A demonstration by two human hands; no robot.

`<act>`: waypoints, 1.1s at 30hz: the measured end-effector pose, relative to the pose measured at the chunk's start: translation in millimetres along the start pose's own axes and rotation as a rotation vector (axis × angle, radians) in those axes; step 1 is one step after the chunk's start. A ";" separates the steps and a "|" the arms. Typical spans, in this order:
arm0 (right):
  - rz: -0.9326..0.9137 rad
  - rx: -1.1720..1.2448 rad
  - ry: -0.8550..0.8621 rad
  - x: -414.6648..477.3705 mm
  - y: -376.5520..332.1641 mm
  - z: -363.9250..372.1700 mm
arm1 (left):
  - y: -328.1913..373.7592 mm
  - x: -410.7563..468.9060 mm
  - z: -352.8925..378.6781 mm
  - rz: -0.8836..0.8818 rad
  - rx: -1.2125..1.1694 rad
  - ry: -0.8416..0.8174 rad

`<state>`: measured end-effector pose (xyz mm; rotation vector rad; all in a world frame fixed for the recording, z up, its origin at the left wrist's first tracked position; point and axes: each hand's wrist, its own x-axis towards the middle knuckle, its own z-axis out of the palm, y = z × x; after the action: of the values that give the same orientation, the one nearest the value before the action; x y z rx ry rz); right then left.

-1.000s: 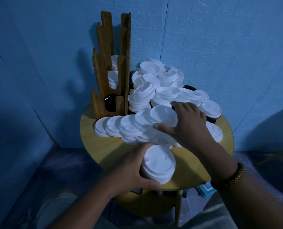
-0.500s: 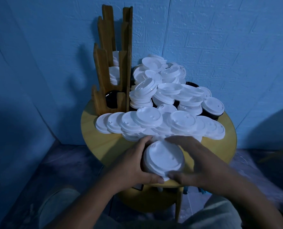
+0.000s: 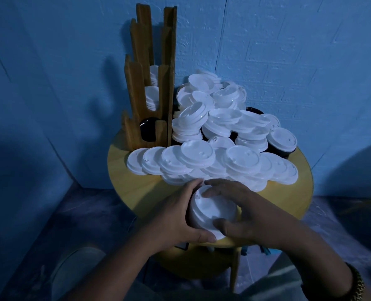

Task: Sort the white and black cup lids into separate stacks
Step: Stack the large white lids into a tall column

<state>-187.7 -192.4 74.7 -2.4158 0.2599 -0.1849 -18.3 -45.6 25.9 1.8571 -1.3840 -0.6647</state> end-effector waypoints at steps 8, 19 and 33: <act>-0.021 -0.034 -0.103 3.1 -1.1 -9.5 | -0.3 1.3 -2.3 0.004 -0.027 -0.026; -0.001 -0.227 0.169 0.7 -2.3 26.9 | 2.3 -1.5 1.4 0.022 -0.010 -0.001; 0.141 -0.403 0.572 14.7 23.6 -37.2 | 1.2 -2.3 1.3 0.039 0.026 0.011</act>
<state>-184.3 -236.8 88.1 -2.6729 0.7865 -0.8300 -20.6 -43.9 26.0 1.8466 -1.4248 -0.6189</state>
